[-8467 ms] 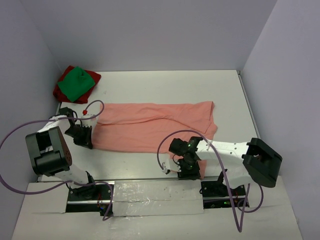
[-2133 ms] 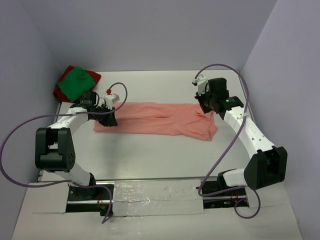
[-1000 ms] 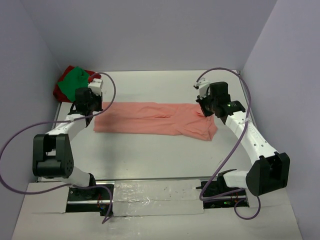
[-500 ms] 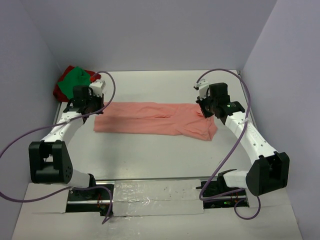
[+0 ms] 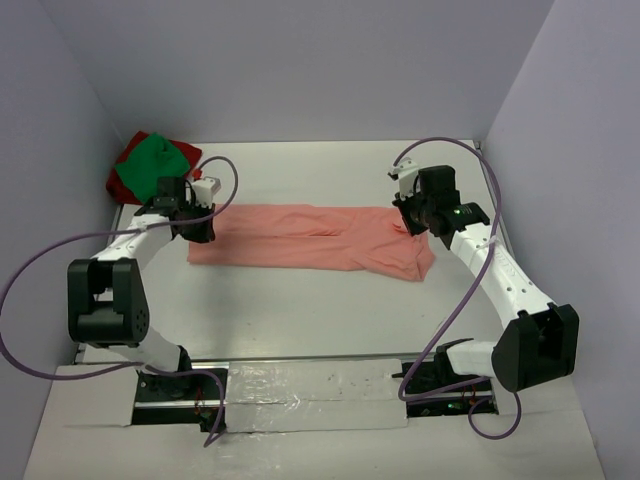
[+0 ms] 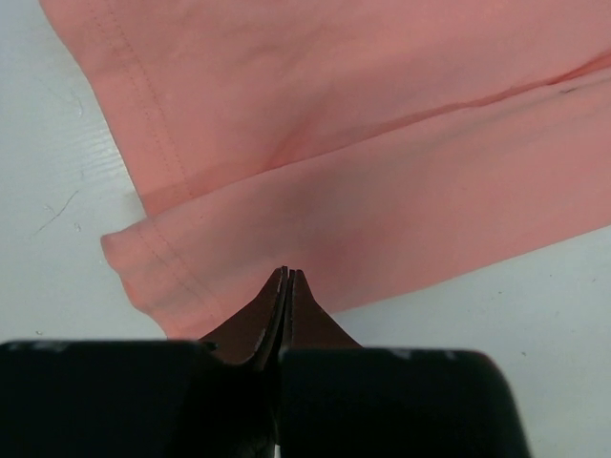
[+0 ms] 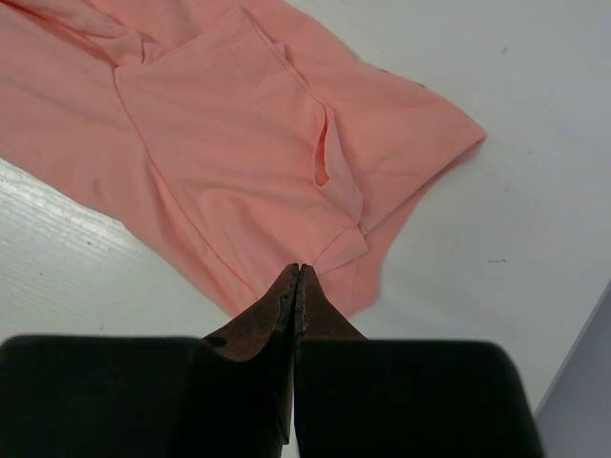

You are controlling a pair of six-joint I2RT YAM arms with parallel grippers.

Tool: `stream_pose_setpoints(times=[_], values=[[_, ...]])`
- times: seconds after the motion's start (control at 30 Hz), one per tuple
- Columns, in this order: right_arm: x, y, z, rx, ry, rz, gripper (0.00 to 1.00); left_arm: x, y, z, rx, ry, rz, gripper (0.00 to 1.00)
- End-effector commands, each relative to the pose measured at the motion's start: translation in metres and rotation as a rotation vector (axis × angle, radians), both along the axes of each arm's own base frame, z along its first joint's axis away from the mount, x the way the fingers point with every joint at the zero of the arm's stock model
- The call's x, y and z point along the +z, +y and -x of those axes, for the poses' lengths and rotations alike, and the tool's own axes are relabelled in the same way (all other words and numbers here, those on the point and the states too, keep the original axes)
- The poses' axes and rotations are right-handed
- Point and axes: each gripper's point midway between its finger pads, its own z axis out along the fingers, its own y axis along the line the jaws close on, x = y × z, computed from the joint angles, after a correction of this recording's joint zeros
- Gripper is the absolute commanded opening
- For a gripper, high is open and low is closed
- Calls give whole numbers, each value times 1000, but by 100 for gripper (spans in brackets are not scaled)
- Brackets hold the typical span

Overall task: Fold and stack the t-shirts
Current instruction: Fold the tshirt

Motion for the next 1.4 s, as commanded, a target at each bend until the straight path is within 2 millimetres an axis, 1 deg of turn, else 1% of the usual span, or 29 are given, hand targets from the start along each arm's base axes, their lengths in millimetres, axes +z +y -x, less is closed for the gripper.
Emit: stream_pose_setpoints(times=[0.0, 0.07, 0.17, 0.3, 0.37, 0.47, 0.53, 0.57, 0.63, 0.67, 0.7, 0.73, 0.77, 0.8, 0.87, 0.9, 0.93, 0.97, 1.07, 1.1, 1.17, 1.2, 1.23, 1.27, 1.3, 1.33, 1.37], values=[[9, 0, -7, -13, -39, -7, 0, 1, -2, -12, -23, -5, -2, 0], [9, -1, -7, -17, -38, -3, 0, -5, -1, -15, -20, 2, -11, 0], [14, -2, -8, -20, -47, 1, 0, -22, 0, -19, -19, 37, -19, 0], [20, -2, -7, -18, -56, -1, 0, -33, 3, -30, -7, 37, -29, 0], [21, -2, -7, -16, -54, -3, 0, -36, 4, -38, 8, 21, -35, 0], [23, -1, -7, -13, -58, -9, 0, -36, 8, -54, 45, -28, -47, 0], [24, -1, -6, -14, -58, -11, 0, -35, 9, -59, 56, -60, -61, 0], [24, -1, -6, -14, -58, -11, 0, -29, 12, -69, 78, -114, -99, 0], [25, 0, -7, -13, -58, -11, 0, -30, 11, -69, 78, -134, -120, 0], [24, -1, -7, -15, -57, -11, 0, -30, 7, -71, 70, -142, -132, 0], [24, 0, -7, -16, -57, -12, 0, -35, 7, -72, 70, -130, -156, 0], [25, 0, -7, -17, -56, -15, 0, -42, 5, -71, 58, -105, -162, 0], [25, 0, -8, -17, -57, -16, 0, -59, 0, -66, 35, -50, -164, 0], [28, 1, -9, -18, -62, -20, 0, -63, -5, -63, 7, 4, -154, 0], [30, 2, -9, -13, -61, -24, 0, -86, -12, -55, -28, 84, -161, 0], [31, 2, -9, -14, -61, -25, 0, -90, -10, -52, -21, 93, -180, 0], [33, 2, -10, -11, -66, -25, 0, -87, -12, -57, -21, 59, -175, 0], [33, 1, -10, -13, -63, -22, 0, -84, -10, -54, -15, 38, -180, 0], [35, 1, -11, -15, -66, -23, 0, -77, -5, -60, 8, -9, -199, 0], [36, 2, -11, -14, -67, -27, 0, -77, -1, -62, 22, -15, -220, 0], [36, 4, -10, -9, -60, -34, 0, -83, -2, -62, 14, 18, -216, 0], [39, 4, -12, -10, -64, -38, 0, -84, -2, -60, 6, 36, -217, 0], [39, 5, -11, -9, -58, -38, 0, -86, -6, -57, -25, 58, -210, 0], [41, 4, -11, -13, -59, -40, 0, -92, -9, -49, -56, 109, -205, 0], [46, 4, -12, -10, -69, -37, 0, -95, -12, -44, -79, 147, -198, 0], [49, 4, -12, -11, -73, -35, 0, -103, -21, -29, -154, 243, -187, 0], [53, 2, -12, -16, -82, -34, 0, -107, -25, -21, -188, 288, -185, 0]])
